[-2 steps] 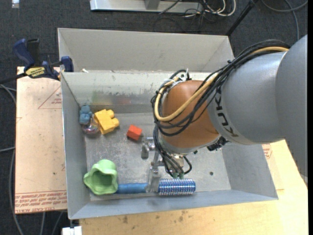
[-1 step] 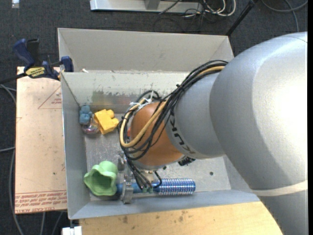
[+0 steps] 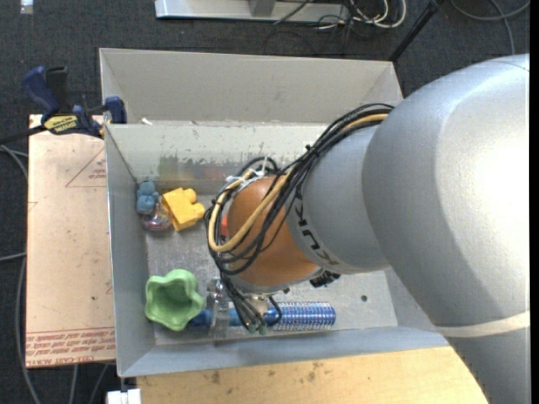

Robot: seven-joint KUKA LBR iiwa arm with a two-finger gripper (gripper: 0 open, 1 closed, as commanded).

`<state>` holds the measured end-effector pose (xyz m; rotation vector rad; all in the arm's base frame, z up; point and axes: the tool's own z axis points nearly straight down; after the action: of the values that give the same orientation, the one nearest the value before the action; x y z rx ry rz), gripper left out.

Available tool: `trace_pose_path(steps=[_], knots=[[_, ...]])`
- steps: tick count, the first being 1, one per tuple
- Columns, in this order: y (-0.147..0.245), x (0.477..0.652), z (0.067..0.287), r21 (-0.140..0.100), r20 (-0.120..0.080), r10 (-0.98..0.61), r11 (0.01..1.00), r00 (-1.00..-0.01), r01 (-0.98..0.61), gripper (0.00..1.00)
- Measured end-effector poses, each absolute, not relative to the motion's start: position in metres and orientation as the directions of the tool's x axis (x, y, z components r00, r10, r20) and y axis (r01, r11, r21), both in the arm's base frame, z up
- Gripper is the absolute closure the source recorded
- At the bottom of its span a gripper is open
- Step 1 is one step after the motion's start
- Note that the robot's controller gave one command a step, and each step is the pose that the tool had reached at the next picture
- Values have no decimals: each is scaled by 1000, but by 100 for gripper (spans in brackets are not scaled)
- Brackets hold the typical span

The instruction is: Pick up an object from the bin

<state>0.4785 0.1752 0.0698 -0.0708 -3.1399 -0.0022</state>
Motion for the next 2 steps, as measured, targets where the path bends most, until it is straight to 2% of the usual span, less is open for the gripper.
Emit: trace_pose_path(steps=[1,2], knots=[[193,530,242,6,-11,43,999,-999,43,100],[151,545,259,0,-5,-150,989,-989,-150,100]])
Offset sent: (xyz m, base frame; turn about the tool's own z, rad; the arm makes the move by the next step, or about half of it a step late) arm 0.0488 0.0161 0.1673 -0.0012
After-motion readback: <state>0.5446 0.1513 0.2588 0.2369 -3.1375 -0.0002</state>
